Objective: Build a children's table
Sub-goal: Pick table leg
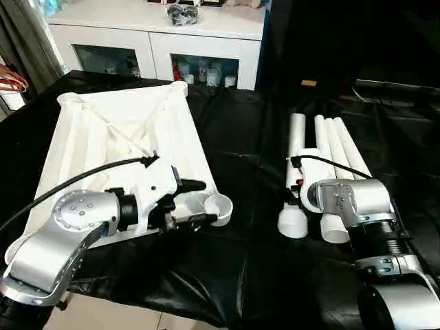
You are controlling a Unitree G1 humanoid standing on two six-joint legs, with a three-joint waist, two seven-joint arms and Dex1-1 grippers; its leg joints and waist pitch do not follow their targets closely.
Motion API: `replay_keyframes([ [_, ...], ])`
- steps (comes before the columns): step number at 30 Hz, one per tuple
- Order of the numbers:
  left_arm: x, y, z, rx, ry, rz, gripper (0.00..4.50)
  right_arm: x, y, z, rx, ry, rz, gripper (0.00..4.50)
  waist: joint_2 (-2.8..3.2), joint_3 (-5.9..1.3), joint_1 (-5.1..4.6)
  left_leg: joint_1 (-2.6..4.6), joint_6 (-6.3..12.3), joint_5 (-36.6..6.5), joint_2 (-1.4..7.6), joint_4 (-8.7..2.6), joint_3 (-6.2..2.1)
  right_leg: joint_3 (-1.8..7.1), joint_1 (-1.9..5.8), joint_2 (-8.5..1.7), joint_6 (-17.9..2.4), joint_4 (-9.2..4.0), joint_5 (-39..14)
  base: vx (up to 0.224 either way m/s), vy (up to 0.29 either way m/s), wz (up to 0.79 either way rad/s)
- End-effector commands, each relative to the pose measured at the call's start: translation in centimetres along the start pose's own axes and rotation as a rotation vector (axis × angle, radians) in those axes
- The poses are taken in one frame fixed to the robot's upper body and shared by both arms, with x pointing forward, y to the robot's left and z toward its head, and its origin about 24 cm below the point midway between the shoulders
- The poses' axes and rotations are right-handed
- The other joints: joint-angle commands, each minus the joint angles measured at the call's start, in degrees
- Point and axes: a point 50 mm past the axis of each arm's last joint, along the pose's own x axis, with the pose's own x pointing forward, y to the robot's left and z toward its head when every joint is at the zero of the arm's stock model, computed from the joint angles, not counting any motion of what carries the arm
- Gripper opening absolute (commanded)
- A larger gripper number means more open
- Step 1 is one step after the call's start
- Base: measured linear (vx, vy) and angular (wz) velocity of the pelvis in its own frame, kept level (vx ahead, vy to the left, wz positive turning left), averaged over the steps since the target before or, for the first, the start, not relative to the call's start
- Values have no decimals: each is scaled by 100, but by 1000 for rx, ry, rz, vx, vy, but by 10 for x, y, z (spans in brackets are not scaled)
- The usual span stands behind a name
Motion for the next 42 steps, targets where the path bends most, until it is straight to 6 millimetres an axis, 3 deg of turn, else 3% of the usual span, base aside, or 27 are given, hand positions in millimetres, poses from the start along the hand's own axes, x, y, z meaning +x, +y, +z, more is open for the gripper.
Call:
replay_keyframes([
  [1,2,-1,5,28,-1,-3,341,0,-1,2,9,-1,-3,277,8,-329,20,13,-197,-265,294,-441,-105,340,264,-519,-1240,-417,-260,0,0,0],
  [10,5,3,8,19,-44,28,415,-2,-5,8,30,-34,14,205,1,-329,23,9,-172,-291,293,-437,-100,344,270,-516,-1255,-422,-289,0,0,0],
  [15,13,20,9,-58,-69,178,449,-6,-3,17,67,-141,118,184,-17,-340,39,-1,-108,-207,294,-420,-90,348,287,-518,-1298,-410,-83,0,0,0],
  [17,17,26,12,-94,-97,227,450,-9,-1,22,88,-192,170,184,-17,-351,53,-7,-78,-171,294,-411,-92,347,299,-527,-1321,-410,-39,0,0,0],
  [20,28,39,15,-208,-111,317,450,-18,6,31,117,-308,315,184,-44,-376,97,-20,123,65,287,-388,-96,338,316,-524,-1412,-371,423,0,0,0],
  [22,40,47,19,-373,-167,349,450,-27,15,37,112,-384,443,184,-52,-375,99,-24,178,51,279,-372,-77,339,329,-524,-1454,-379,434,0,0,0],
  [24,46,49,21,-447,-195,353,450,-31,20,38,103,-404,499,184,-57,-385,155,-27,261,105,300,-378,-111,329,335,-551,-1503,-378,454,0,0,0],
  [25,50,51,24,-505,-230,351,450,-35,24,39,98,-425,551,184,-75,-379,136,-56,282,102,292,-384,-109,327,347,-542,-1499,-377,451,0,0,0],
  [29,63,60,42,-739,-423,304,450,-54,40,37,42,-524,769,184,-97,-392,214,-36,427,123,293,-349,-102,317,344,-551,-1564,-401,506,0,0,0],
  [32,64,62,50,-777,-478,276,450,-58,43,36,27,-538,809,184,-111,-402,246,-43,516,232,311,-355,-123,303,329,-565,-1567,-382,568,0,0,0],
  [36,65,64,64,-818,-539,231,450,-64,48,33,10,-555,869,183,-125,-364,260,-52,494,121,306,-364,-114,304,311,-577,-1418,-450,73,0,0,0],
  [42,75,63,61,-848,-485,277,450,-70,53,32,-9,-571,931,183,-129,-366,306,-43,439,158,322,-374,-127,300,298,-573,-1283,-454,-8,0,0,0],
])
